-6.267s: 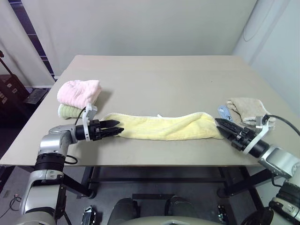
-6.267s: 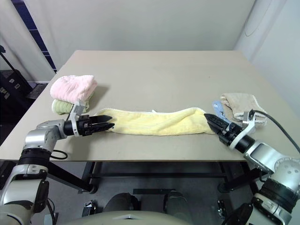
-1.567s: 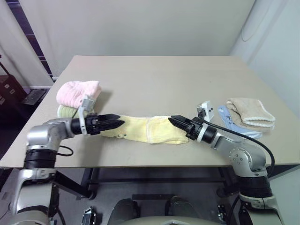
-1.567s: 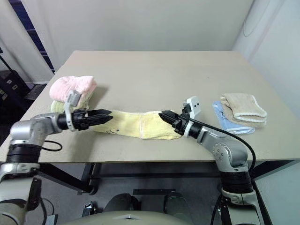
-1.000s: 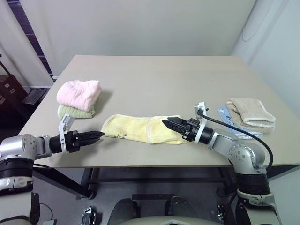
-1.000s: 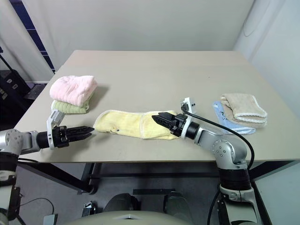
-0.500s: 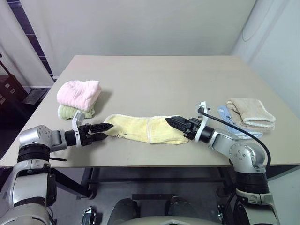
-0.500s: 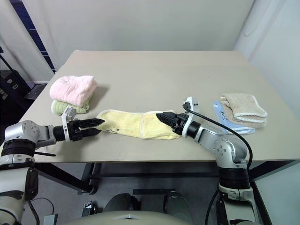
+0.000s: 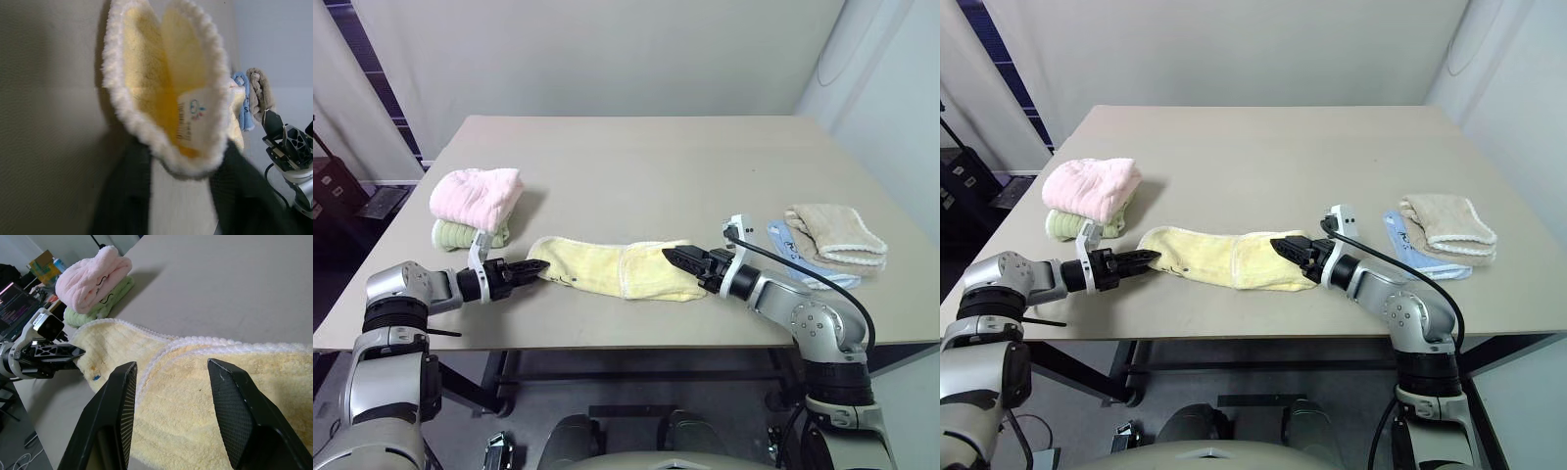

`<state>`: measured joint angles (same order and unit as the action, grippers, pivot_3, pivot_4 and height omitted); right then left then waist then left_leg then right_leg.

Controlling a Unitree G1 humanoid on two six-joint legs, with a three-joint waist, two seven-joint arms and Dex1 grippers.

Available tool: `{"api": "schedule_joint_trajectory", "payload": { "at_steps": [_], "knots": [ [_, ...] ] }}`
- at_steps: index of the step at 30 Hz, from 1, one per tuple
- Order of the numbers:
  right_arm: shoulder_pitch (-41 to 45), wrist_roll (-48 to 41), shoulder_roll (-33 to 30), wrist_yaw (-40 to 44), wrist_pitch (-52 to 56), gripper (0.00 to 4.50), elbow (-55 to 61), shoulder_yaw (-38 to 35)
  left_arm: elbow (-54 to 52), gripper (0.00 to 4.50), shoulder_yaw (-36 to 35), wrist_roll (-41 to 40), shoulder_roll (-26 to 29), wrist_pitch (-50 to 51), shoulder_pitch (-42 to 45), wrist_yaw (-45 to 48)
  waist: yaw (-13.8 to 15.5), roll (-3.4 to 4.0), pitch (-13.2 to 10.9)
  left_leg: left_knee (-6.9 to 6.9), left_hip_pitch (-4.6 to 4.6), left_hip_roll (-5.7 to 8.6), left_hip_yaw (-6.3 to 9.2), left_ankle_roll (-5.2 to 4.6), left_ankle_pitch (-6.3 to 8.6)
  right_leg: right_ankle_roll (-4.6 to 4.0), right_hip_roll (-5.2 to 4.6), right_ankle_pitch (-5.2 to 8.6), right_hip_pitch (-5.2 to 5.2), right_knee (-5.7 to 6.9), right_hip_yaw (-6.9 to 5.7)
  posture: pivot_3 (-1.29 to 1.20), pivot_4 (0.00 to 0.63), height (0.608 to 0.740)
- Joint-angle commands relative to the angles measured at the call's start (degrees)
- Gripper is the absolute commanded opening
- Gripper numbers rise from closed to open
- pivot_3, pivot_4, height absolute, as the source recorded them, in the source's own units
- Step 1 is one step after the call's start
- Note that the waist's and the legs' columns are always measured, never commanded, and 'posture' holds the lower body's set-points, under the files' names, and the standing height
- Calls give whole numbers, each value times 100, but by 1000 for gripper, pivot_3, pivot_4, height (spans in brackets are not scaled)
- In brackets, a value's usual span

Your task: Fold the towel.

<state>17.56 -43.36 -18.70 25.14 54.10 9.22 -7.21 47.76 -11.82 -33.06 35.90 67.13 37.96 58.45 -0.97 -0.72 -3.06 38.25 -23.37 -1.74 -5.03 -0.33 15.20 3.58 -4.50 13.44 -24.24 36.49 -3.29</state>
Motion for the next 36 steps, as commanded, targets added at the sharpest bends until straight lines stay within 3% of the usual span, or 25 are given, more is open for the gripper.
{"api": "schedule_joint_trajectory", "payload": {
  "at_steps": [1, 2, 12, 20, 28, 36],
  "knots": [
    [94, 35, -45, 104, -177, 2389, 115, -46, -64, 279, -152, 9, -5, -155, 33, -43, 0, 0, 0, 0, 0, 0, 0, 0, 0, 0, 0, 0, 0, 0, 0, 0, 0, 740],
    [87, 42, -51, 123, -190, 2389, 123, -44, -69, 38, -157, 17, -10, -177, 30, -54, -1, 0, 0, 0, 0, 0, 0, 0, 0, 0, 0, 0, 0, 0, 0, 0, 0, 740],
    [-332, -77, -376, 447, -314, 2389, 561, -347, -1212, 38, 108, -264, -14, -51, 267, 614, 1, -2, 0, 0, -4, 1, -1, 0, 0, 0, 0, 0, 0, -6, 0, 0, 0, 740],
    [-660, -210, -656, 218, -251, 2389, 863, -884, -2340, 38, 1290, -342, -508, -36, 908, 1454, 22, -2, 0, 0, -5, 4, -1, -1, 0, -3, 2, 2, 7, -16, 0, 0, 0, 740],
    [-1177, -287, -467, -358, -267, 2389, 1352, -1213, -881, 38, 2463, 573, -1985, -1250, 1660, 1693, 10, -2, 0, 0, -3, 14, 2, -3, 0, 0, 12, 2, 8, -17, 2, 0, 0, 740],
    [-1578, -391, -351, -845, -340, 2389, 1647, -1539, 738, 38, 2191, 1181, -2940, -2536, 2008, 1188, 39, -2, -1, 0, -6, 5, 7, -4, 0, 1, 13, 3, 4, -17, 3, 0, 0, 740]
  ]
}}
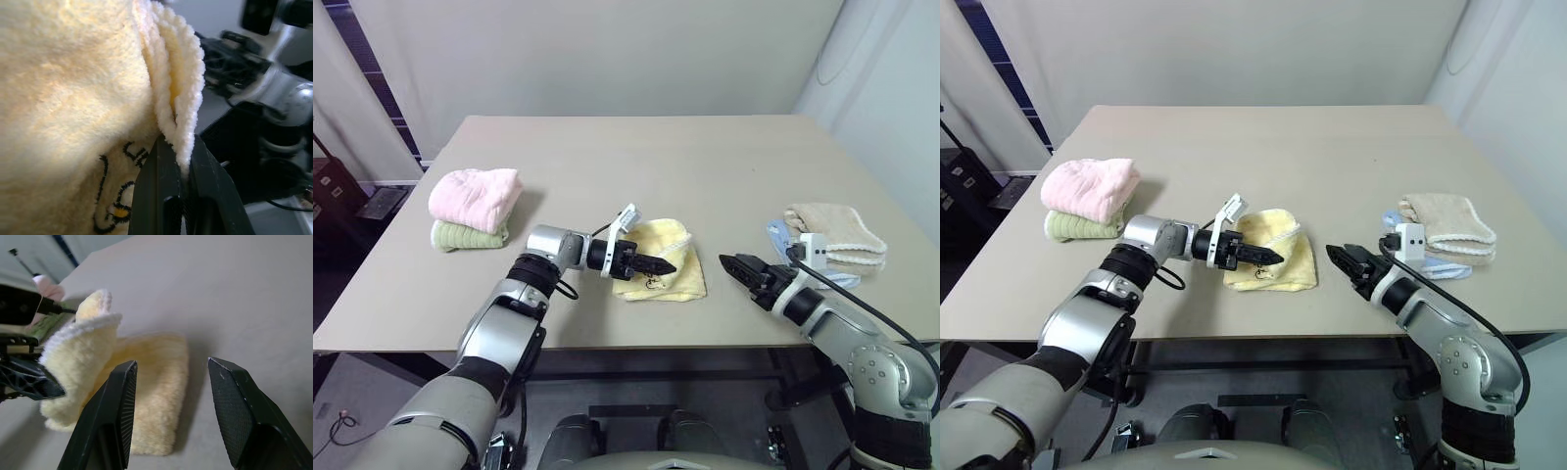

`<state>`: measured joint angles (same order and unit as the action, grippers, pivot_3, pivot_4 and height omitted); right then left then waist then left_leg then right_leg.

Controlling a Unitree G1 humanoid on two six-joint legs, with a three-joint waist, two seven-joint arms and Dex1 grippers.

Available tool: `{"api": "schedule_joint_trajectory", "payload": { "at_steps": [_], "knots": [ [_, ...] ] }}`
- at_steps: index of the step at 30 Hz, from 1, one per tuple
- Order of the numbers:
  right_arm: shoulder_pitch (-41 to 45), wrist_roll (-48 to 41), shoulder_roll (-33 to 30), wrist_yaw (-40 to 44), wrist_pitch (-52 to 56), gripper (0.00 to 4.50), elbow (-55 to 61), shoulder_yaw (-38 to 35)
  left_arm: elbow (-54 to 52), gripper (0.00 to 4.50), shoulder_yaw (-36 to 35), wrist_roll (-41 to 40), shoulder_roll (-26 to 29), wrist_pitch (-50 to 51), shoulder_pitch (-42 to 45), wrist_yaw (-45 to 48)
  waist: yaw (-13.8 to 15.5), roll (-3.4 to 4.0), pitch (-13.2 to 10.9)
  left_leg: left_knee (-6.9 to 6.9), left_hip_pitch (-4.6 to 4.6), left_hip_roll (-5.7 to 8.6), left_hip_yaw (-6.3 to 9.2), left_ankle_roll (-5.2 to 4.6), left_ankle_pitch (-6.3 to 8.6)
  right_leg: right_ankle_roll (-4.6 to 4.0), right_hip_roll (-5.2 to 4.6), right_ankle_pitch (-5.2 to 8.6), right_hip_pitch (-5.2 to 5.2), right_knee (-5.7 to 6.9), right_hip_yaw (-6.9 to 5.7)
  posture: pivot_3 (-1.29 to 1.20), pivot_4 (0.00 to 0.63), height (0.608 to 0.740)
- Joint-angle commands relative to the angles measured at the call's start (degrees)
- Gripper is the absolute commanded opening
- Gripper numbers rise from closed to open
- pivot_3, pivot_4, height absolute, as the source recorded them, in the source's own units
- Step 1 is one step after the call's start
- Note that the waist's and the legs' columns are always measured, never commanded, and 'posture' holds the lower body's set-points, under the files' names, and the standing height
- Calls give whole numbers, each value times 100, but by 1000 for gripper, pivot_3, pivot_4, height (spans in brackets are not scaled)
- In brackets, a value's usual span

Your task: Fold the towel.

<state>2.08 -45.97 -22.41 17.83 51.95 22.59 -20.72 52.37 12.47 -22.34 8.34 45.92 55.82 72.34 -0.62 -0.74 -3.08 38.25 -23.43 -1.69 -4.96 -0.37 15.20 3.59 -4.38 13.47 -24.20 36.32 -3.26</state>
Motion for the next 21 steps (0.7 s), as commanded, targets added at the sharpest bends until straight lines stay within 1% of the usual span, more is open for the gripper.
{"api": "schedule_joint_trajectory", "payload": {
  "at_steps": [1, 3, 5, 8, 10, 13, 14, 15, 16, 18, 19, 21],
  "knots": [
    [-53, -149, 19, -131, -125, 2389, 334, -199, 385, 38, -297, 152, -233, -502, 252, -249, 5, 0, 0, 0, -2, 1, 0, 0, 0, 0, -1, 0, 0, -2, 0, 0, 0, 740],
    [-114, -170, 13, -153, -141, 2389, 374, -207, 466, 504, -326, 194, -301, -566, 266, -104, -1, -1, 0, 0, -5, 2, 0, -2, 1, 0, -4, 0, 0, -6, 0, 0, 0, 740],
    [-139, -180, 9, -173, -155, 2389, 381, -198, 424, 1109, -331, 208, -321, -505, 257, 142, -17, 0, 0, 0, -6, 2, -1, -3, 2, 0, -3, 0, 0, -8, 0, 0, 0, 740],
    [-56, -98, 16, -203, -192, 2389, 259, -104, 162, 2236, -208, 242, -262, -369, 131, 575, -16, 0, 0, 0, -5, 2, -1, -3, 2, -1, -1, 1, 0, -8, -1, 0, 0, 740],
    [19, -62, 6, -214, -202, 2389, 186, -56, 99, 2868, -212, 276, -225, -353, 86, 699, -18, 1, 0, 0, -5, 1, -1, -3, 2, -3, 0, 2, 0, -8, -1, 0, 0, 740],
    [165, 46, -34, -223, -298, 2389, 51, -19, -357, 4026, -294, 94, -49, -12, 23, 1072, -25, 1, 0, 0, -5, 1, -1, -3, 2, -3, 0, 2, 0, -7, 0, 0, 0, 740],
    [231, 65, -40, -232, -330, 2389, 10, -30, -520, 4330, -365, 32, 0, 66, 15, 1087, -27, 1, 0, 0, -4, 0, 0, -3, 2, -3, 0, 2, 0, -8, 0, 0, 0, 740],
    [324, 51, -37, -220, -371, 2389, -8, -42, -750, 4428, -446, 2, 63, -2, -27, 1034, -28, 1, 0, 0, -4, 0, 0, -3, 2, -3, 0, 2, -1, -7, 0, 0, 0, 740],
    [411, 57, -42, -189, -433, 2389, -14, -34, -974, 4428, -497, 23, 120, -162, -91, 924, -27, 2, -1, 0, -5, -1, 0, -3, 2, -2, 0, 1, -1, -7, 0, 0, 0, 740],
    [606, 79, -99, -98, -476, 2389, 42, 87, -1433, 4428, -562, 178, 255, -863, -304, 663, -25, 4, -1, 0, -5, -1, 0, -3, 2, -2, 0, 1, 0, -7, 1, 0, 0, 740],
    [661, 102, -127, -70, -480, 2389, 61, 135, -1559, 4428, -587, 204, 287, -1051, -371, 593, -20, 4, 0, -1, -4, -2, 0, -3, 2, -2, -1, 1, 0, -7, 1, 0, 0, 740],
    [873, 177, -117, 47, -665, 1995, 183, 345, -1697, 4500, -751, 212, 426, -1272, -437, 340, -16, 4, 0, 0, -4, -2, 1, -3, 2, -1, 0, 0, 1, -7, 1, 0, 0, 740]
  ]
}}
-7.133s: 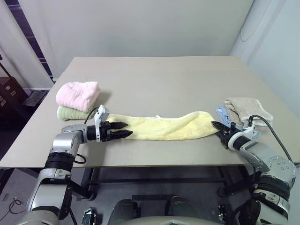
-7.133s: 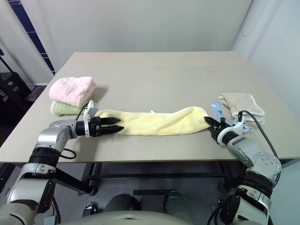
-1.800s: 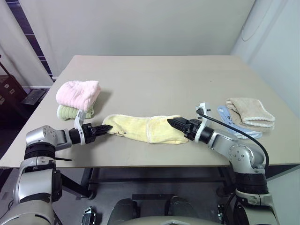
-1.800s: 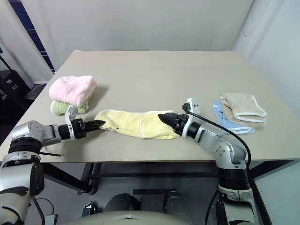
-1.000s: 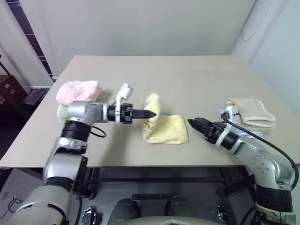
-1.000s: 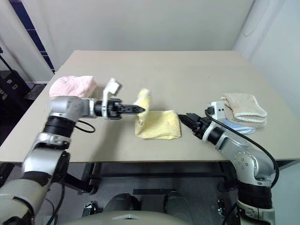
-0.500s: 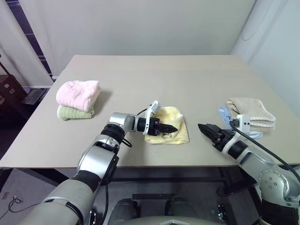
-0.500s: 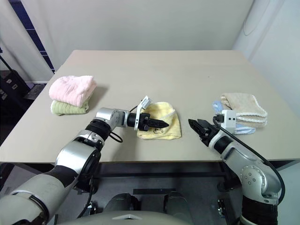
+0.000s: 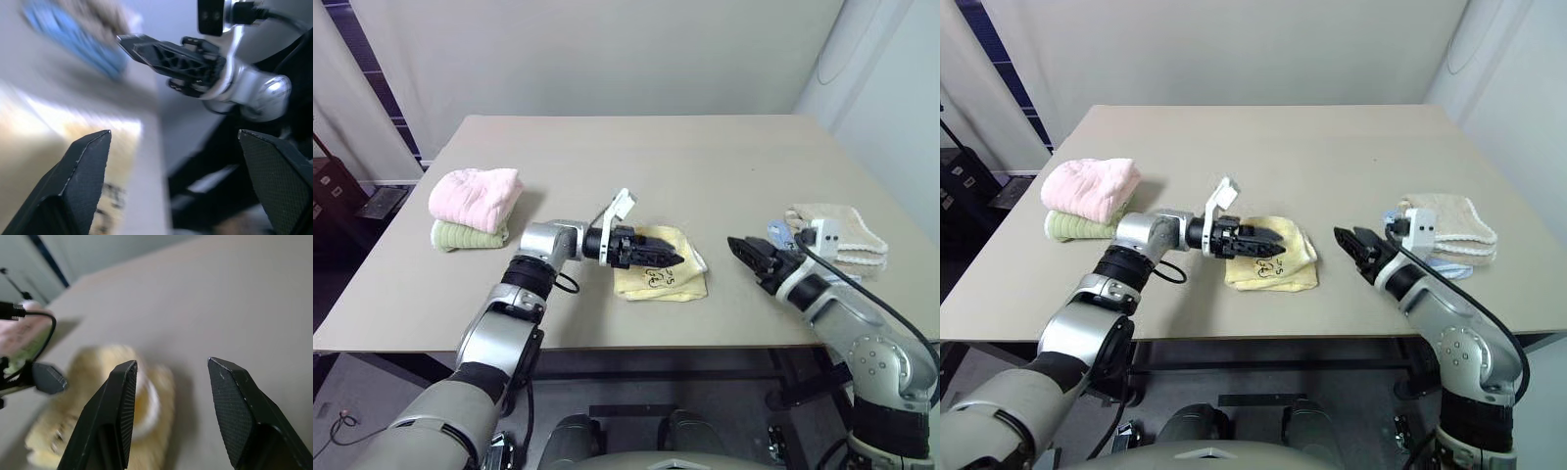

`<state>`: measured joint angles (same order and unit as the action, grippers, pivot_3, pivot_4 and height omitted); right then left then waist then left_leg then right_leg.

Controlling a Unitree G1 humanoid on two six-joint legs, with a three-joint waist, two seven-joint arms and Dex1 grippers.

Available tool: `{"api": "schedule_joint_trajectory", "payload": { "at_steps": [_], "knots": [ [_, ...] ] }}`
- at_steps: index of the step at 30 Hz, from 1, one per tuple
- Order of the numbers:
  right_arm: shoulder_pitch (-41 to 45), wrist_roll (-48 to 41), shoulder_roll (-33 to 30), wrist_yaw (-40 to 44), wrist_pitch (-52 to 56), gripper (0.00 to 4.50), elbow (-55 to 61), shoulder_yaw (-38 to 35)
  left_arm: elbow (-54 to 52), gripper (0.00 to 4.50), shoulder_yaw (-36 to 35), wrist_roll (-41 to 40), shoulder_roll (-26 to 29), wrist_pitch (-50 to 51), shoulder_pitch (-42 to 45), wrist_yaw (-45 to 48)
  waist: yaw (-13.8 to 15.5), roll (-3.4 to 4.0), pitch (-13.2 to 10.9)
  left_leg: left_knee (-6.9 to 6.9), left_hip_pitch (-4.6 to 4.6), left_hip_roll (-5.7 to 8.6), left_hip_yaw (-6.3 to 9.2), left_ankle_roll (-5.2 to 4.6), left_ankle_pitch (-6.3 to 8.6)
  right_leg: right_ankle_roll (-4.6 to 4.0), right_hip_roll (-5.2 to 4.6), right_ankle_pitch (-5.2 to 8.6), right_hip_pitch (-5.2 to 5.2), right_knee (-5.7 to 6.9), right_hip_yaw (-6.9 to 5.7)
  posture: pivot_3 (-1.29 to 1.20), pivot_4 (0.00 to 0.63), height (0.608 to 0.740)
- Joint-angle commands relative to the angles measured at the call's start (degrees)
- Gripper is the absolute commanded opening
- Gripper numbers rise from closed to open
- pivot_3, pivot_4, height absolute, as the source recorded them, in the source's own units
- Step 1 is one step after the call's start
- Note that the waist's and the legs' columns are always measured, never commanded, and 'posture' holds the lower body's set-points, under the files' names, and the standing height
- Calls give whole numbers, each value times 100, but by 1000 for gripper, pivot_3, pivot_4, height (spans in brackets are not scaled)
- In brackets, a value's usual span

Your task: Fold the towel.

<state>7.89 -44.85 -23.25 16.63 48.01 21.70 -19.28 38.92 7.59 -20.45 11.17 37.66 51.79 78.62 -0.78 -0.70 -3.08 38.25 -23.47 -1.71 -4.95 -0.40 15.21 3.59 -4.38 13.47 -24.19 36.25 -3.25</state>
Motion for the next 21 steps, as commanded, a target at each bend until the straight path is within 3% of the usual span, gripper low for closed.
{"api": "schedule_joint_trajectory", "payload": {
  "at_steps": [1, 4, 6, 15, 21],
  "knots": [
    [373, 58, -17, 207, -320, 1750, 295, 265, -391, 4500, -307, 32, 195, -550, -65, -390, 1, 0, 0, 0, 0, 0, 0, 0, 0, 1, 0, 0, 0, 0, 0, 0, 0, 740],
    [698, 143, -5, 328, -428, 689, 142, 492, -319, 3873, -628, -121, 309, -574, -73, -724, -1, 0, 0, 1, 0, 0, -1, 0, 0, 2, 1, -1, 0, 2, 0, 0, 0, 740],
    [926, 195, -1, 468, -493, 2, -76, 630, -250, 3188, -707, -60, 409, -775, -116, -844, -4, 0, 0, 2, 0, 1, -2, -1, -1, 3, 1, -1, 0, 2, 0, 0, 0, 740],
    [1626, 591, 37, 1222, -505, 0, -1299, 1508, -94, 15, -197, 634, 439, -2016, -534, -903, 4, -1, 0, 1, 1, 4, -3, -1, -1, 5, 2, -3, 5, 1, -2, 0, 0, 740],
    [1712, 1132, 194, 1601, -800, 0, -2537, 1889, 672, 15, 205, 1163, 68, -2788, -735, -1122, 2, -2, 1, 6, 2, 12, -5, -1, -1, 8, 2, -5, 6, 5, -2, 0, 0, 740]
  ]
}}
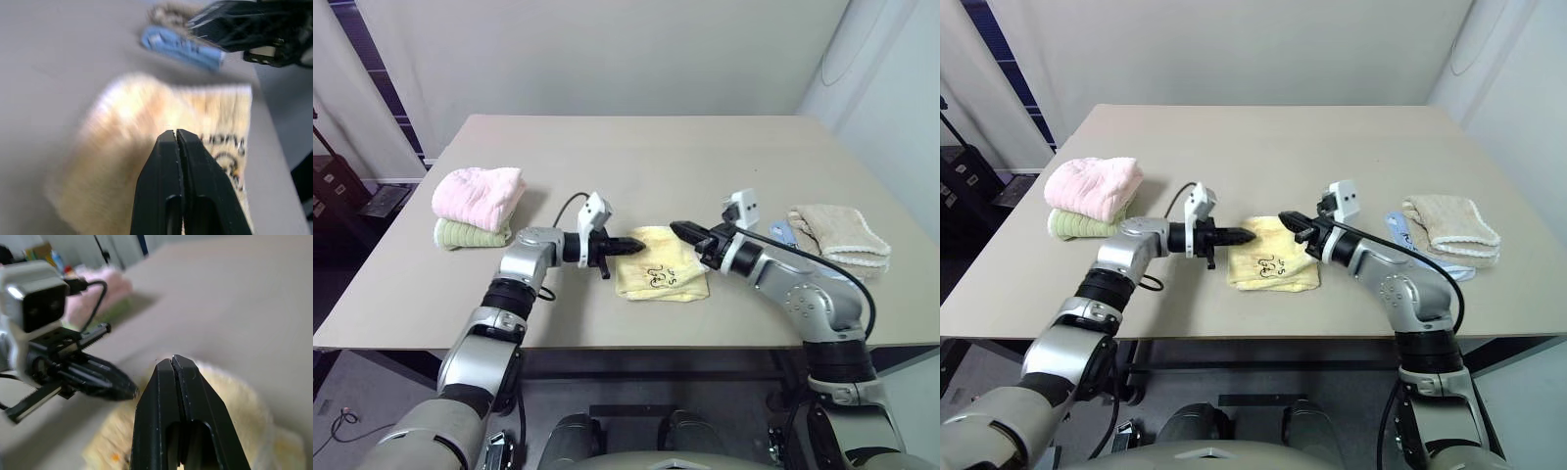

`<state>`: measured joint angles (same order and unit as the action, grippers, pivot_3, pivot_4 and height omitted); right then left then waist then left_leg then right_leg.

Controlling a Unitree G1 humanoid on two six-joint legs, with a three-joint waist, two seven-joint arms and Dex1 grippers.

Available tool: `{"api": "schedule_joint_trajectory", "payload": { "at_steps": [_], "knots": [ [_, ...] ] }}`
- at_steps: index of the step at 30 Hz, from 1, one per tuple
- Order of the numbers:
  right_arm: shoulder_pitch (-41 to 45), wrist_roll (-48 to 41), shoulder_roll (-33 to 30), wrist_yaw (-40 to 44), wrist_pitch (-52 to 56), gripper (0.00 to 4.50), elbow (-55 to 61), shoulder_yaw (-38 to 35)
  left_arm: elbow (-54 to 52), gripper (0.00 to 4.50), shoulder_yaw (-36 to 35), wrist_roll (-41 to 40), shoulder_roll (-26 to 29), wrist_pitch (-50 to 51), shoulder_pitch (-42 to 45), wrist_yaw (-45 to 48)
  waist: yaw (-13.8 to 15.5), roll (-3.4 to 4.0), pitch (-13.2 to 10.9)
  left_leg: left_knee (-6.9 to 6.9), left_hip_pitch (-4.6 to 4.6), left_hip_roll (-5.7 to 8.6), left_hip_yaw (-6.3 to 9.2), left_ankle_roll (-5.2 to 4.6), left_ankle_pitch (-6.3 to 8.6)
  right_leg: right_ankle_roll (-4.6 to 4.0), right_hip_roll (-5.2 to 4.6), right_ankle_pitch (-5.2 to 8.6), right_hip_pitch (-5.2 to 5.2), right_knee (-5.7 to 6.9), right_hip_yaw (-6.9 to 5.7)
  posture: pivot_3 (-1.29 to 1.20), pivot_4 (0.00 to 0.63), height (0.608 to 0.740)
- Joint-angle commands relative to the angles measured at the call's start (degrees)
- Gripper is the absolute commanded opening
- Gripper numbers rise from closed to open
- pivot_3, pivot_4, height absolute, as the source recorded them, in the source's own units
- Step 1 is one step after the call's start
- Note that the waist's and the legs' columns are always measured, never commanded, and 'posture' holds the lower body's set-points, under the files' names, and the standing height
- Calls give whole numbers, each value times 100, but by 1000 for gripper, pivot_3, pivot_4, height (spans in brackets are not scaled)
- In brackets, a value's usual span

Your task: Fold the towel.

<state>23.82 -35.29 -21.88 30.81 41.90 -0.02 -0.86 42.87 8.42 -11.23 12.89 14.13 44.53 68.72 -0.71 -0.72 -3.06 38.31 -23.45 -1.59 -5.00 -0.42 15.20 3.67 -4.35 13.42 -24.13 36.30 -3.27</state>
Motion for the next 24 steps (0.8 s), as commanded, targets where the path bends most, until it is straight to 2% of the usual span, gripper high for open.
{"api": "schedule_joint_trajectory", "payload": {
  "at_steps": [1, 5, 8, 11, 13, 15, 18, 24],
  "knots": [
    [99, 250, 80, 239, -225, 0, -535, 77, 462, 15, 169, 332, -163, -559, -7, -187, -8, 0, 0, 0, 0, 0, 0, 0, 0, 1, 0, 0, 0, 1, 0, 0, 0, 740],
    [-204, 741, 147, 413, -369, 0, -1387, 414, 1132, 15, 220, 510, -436, -887, 0, -327, -6, -3, 9, 0, 2, -1, 0, 0, 0, 3, 1, -1, -1, 2, 0, 0, 0, 740],
    [-283, 944, 216, 339, -582, 0, -1768, 340, 1227, 15, 129, 474, -476, -924, 42, -247, -10, 3, 39, -1, 14, -3, 1, 0, 0, 3, 1, -1, 13, 2, -2, 0, 0, 740],
    [-298, 830, 217, 430, -610, 0, -1552, 181, 1043, 15, -48, 250, -406, -671, 73, 36, -8, 1, 40, -2, 85, -14, 9, 2, 2, -5, -3, 4, 91, -12, -10, 0, 0, 740],
    [-348, 543, 175, 675, -544, 0, -1089, 31, 881, 15, -210, 62, -308, -348, 147, 185, -11, 1, 40, -2, 96, -13, 7, 3, 3, -18, -9, 12, 102, -14, -10, 0, 0, 740],
    [-395, 437, 135, 744, -466, 0, -727, -44, 702, 389, -339, -65, -179, -86, 195, 286, -27, 4, 38, -2, 94, -14, 7, 3, 3, -18, -10, 11, 97, -13, -9, 0, 0, 740],
    [-378, 389, 142, 601, -293, 609, -498, -166, 343, 1347, -470, -242, 57, 270, 183, 443, -43, 4, 38, -8, 82, -16, 6, 3, 2, -1, -7, 1, 79, -9, -8, 0, 0, 740],
    [-461, 31, 64, 504, 178, 2753, 40, -549, -213, 3595, -604, -405, 529, 865, 38, 496, -34, 6, 37, -13, 69, -17, 7, 2, 2, 0, -4, 1, 67, -8, -8, 0, 0, 740]
  ]
}}
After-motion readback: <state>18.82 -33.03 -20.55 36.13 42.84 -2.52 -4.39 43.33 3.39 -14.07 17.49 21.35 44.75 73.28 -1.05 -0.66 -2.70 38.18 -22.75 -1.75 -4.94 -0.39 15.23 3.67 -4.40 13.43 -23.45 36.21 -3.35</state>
